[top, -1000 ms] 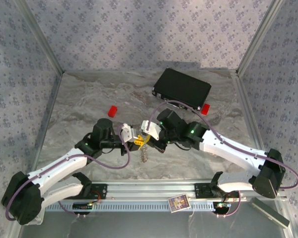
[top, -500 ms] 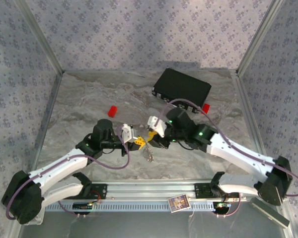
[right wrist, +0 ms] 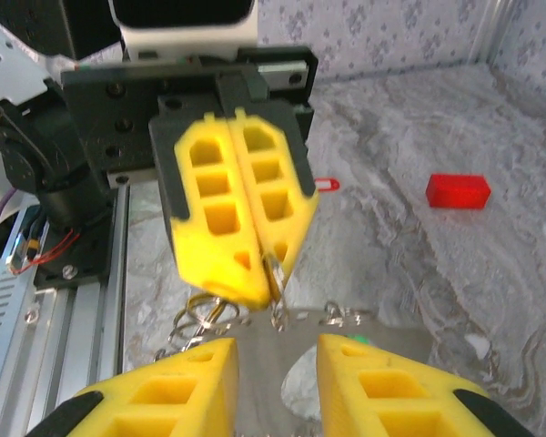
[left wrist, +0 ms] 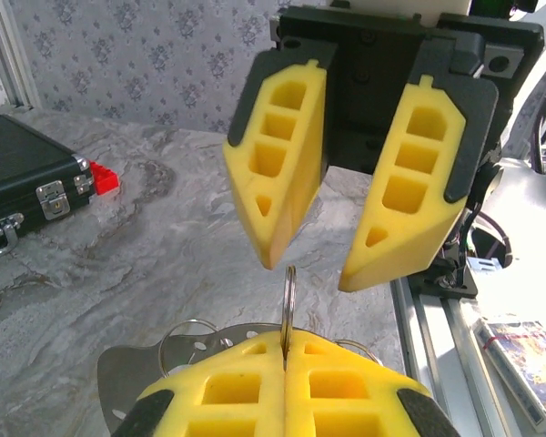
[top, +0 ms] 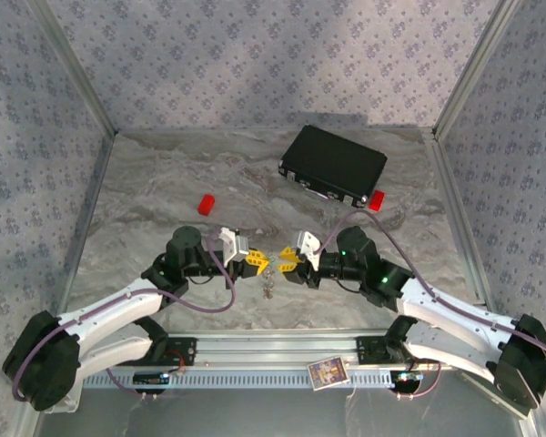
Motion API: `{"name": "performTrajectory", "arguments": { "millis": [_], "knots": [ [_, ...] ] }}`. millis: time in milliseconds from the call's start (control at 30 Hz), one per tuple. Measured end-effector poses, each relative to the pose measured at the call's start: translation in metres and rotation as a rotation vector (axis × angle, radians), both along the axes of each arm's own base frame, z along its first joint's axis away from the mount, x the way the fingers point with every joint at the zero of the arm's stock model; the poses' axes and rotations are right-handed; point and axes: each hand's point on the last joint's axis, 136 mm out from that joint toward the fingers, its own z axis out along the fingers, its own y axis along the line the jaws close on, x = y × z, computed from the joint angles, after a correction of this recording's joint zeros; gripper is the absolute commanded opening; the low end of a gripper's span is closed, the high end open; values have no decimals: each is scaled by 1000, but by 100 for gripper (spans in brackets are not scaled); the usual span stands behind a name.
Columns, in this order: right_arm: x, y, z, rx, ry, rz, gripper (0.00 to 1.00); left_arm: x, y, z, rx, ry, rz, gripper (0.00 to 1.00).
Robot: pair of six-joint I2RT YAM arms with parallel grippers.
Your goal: Put the keys on the keyring
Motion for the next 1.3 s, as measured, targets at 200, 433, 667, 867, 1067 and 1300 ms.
{"name": "performTrajectory", "arguments": {
  "millis": [200, 433, 667, 867, 1067, 1300],
  "knots": [
    [1, 8, 0, 11, -10, 12, 26, -2, -2, 5, -21, -11, -7, 0],
    [2, 13, -2, 14, -11, 18, 12, -3, -3, 6, -25, -11, -14, 0],
    [1, 13, -2, 12, -15, 22, 0, -1, -2, 6, -21, -14, -2, 11],
    [1, 9, -6, -82, -32, 28, 0, 5, 1, -3, 47, -8, 51, 36],
    [3, 9, 8, -226, -71, 64, 0, 8, -1, 7, 109, -54, 63, 35],
    [1, 12, 0, -395, -66, 135, 0, -6, -5, 0, 163, -61, 11, 29]
  ]
}}
